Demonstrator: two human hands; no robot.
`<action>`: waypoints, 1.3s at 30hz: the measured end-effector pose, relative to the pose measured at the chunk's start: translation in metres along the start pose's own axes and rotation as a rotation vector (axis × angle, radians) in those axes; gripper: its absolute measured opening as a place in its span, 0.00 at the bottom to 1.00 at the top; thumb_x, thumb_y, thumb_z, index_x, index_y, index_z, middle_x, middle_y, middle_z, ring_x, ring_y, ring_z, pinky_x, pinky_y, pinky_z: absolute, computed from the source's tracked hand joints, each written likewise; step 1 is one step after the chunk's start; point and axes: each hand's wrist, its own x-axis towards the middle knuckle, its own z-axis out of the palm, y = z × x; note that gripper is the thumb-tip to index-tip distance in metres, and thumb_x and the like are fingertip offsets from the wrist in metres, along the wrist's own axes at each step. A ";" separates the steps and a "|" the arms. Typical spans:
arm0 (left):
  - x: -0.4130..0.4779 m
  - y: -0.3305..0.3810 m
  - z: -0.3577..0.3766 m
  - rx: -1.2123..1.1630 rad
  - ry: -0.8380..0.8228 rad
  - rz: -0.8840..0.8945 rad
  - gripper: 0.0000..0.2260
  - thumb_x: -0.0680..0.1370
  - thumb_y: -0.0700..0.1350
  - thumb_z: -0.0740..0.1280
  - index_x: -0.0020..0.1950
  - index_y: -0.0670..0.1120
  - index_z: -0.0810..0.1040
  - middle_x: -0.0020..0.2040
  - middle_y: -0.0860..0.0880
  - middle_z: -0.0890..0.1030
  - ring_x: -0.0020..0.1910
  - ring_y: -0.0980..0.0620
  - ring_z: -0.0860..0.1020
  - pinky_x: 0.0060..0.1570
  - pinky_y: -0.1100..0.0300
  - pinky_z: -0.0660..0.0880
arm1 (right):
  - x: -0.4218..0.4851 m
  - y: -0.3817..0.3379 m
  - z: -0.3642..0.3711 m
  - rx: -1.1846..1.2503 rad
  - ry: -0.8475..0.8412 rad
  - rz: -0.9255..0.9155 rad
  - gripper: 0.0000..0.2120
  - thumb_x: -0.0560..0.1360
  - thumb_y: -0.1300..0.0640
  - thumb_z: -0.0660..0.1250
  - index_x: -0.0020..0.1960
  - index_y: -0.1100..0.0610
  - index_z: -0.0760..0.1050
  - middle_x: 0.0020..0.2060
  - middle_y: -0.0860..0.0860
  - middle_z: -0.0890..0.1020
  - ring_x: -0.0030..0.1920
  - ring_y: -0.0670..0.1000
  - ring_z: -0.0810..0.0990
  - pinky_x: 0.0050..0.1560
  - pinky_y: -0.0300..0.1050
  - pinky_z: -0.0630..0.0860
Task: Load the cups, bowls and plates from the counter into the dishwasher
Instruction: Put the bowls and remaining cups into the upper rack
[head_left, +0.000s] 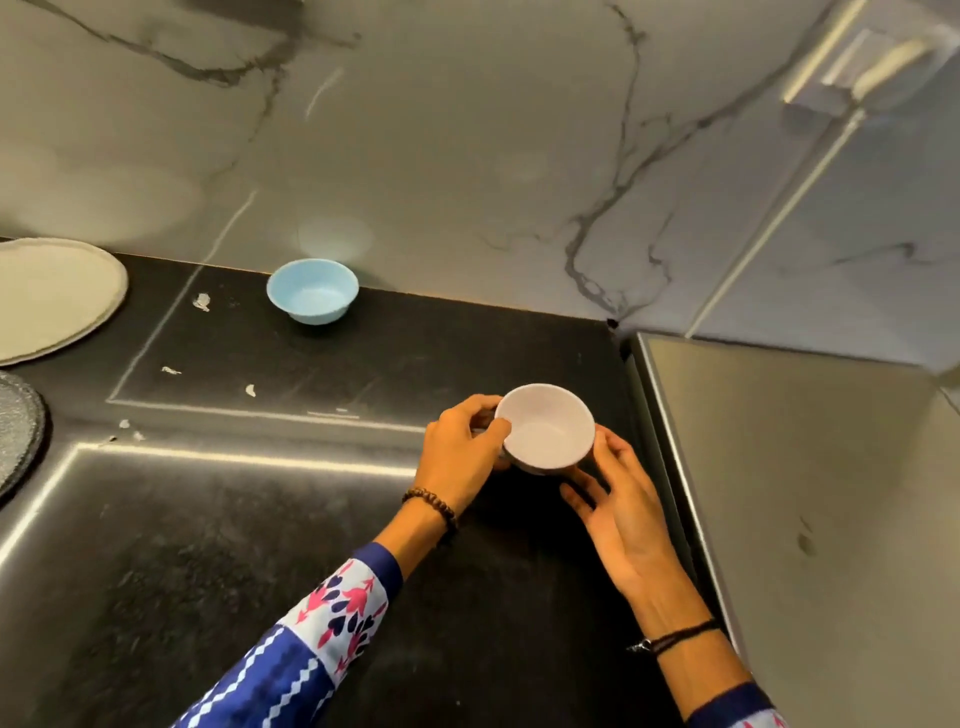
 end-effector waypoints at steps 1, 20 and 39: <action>-0.007 0.001 0.011 -0.003 -0.044 0.003 0.11 0.78 0.41 0.66 0.60 0.49 0.79 0.50 0.51 0.81 0.46 0.55 0.80 0.35 0.66 0.79 | -0.007 0.001 -0.015 0.029 0.029 -0.001 0.10 0.80 0.51 0.65 0.60 0.48 0.79 0.54 0.49 0.85 0.59 0.55 0.81 0.52 0.49 0.77; -0.206 0.005 0.258 -0.026 -0.665 -0.226 0.13 0.79 0.44 0.66 0.63 0.46 0.78 0.51 0.43 0.82 0.43 0.49 0.84 0.40 0.56 0.82 | -0.180 0.021 -0.297 0.524 0.169 0.014 0.46 0.60 0.35 0.80 0.72 0.53 0.72 0.65 0.61 0.78 0.62 0.63 0.79 0.51 0.55 0.81; -0.306 -0.167 0.496 0.390 -1.002 -0.352 0.21 0.76 0.53 0.66 0.68 0.54 0.70 0.52 0.51 0.82 0.51 0.51 0.81 0.52 0.46 0.80 | -0.198 0.141 -0.572 0.316 0.563 0.164 0.21 0.73 0.41 0.68 0.62 0.49 0.76 0.59 0.58 0.80 0.57 0.59 0.82 0.56 0.61 0.81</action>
